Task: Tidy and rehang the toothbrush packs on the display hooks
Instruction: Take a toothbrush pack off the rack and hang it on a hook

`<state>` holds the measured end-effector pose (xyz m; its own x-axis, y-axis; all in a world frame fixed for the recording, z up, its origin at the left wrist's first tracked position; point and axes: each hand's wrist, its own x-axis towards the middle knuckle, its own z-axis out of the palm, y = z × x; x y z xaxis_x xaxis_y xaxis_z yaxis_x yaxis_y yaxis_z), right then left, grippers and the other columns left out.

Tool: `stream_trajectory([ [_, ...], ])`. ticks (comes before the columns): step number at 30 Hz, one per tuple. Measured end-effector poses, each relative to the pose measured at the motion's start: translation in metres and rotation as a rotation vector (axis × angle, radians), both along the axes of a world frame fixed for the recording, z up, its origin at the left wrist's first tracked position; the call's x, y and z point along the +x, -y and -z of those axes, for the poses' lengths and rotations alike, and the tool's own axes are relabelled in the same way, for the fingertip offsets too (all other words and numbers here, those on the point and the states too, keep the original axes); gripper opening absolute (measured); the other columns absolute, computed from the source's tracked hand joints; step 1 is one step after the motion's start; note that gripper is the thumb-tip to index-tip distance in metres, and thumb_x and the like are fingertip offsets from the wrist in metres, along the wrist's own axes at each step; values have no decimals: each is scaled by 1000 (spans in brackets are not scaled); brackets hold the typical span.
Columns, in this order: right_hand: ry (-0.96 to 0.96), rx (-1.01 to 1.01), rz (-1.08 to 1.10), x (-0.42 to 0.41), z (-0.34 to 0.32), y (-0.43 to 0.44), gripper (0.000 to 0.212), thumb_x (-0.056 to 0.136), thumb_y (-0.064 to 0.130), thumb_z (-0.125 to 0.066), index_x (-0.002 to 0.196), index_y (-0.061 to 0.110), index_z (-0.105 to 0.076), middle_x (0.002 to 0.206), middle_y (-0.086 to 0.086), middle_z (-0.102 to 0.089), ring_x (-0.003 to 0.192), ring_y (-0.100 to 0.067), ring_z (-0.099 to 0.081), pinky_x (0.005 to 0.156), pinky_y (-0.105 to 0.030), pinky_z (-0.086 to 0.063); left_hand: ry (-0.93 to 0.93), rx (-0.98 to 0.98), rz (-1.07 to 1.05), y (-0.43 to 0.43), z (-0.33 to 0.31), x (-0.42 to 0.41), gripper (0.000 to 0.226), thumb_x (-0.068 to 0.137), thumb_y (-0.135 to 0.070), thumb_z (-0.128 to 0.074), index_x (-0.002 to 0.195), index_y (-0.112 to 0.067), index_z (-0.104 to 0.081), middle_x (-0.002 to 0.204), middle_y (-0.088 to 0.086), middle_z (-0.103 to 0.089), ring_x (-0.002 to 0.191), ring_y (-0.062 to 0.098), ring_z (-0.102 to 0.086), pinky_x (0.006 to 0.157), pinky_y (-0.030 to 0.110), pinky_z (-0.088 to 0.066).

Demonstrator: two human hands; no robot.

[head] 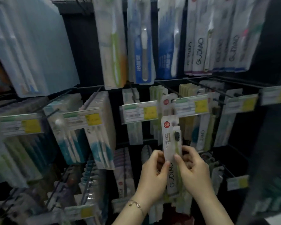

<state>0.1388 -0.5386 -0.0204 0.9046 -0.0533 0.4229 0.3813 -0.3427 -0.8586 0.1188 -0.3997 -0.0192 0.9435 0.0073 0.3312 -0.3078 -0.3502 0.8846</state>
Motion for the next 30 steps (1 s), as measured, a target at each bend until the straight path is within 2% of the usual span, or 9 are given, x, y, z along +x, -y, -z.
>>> stream_trajectory([
  [3, -1, 23, 19, 9, -1, 33, 14, 93, 24, -64, 99, 35, -59, 70, 9, -66, 67, 4, -64, 54, -7, -45, 28, 38, -14, 34, 4, 15, 1, 100, -28, -58, 100, -29, -58, 92, -7, -68, 85, 9, -64, 82, 40, -56],
  [7, -11, 29, 51, 22, -2, 75, 16, 93, 26, -63, 106, 33, -57, 78, 13, -65, 75, 10, -62, 59, -6, -46, 41, 18, 10, 78, 3, 33, 6, 101, -26, -57, 99, -31, -57, 93, -8, -68, 85, 10, -65, 81, 37, -56],
  [10, 10, 53, 69, 31, -5, 103, 16, 94, 22, -62, 108, 30, -58, 79, 14, -67, 72, 9, -63, 58, -5, -46, 29, 15, 31, 108, 1, 46, 5, 101, -27, -56, 103, -32, -57, 94, -7, -69, 85, 13, -66, 82, 44, -57],
  [14, 22, 39, 98, 44, -13, 133, 16, 95, 24, -61, 106, 35, -56, 79, 14, -66, 73, 10, -62, 59, -4, -45, 19, 40, 37, 139, -4, 65, 6, 100, -34, -55, 106, -32, -55, 97, -7, -70, 90, 12, -67, 87, 45, -56],
  [18, 26, 8, 139, 57, -19, 153, 14, 95, 27, -59, 104, 38, -55, 76, 11, -66, 72, 7, -61, 60, -5, -44, 28, 64, 61, 160, -13, 75, 4, 102, -31, -53, 106, -31, -54, 94, -8, -68, 86, 6, -64, 84, 36, -56],
  [23, 36, -7, 173, 69, -27, 168, 13, 97, 29, -57, 108, 35, -56, 78, 13, -64, 71, 10, -59, 55, -9, -43, 45, 32, 59, 180, -25, 87, 7, 102, -27, -53, 108, -29, -56, 98, -9, -69, 89, 5, -66, 83, 35, -58],
  [30, 70, -52, 207, 86, -43, 176, 19, 100, 31, -49, 117, 26, -56, 82, 9, -64, 73, -1, -59, 55, -15, -37, 109, -5, 35, 198, -40, 108, 10, 102, -24, -55, 111, -26, -58, 101, -5, -68, 94, 11, -66, 86, 39, -58],
])
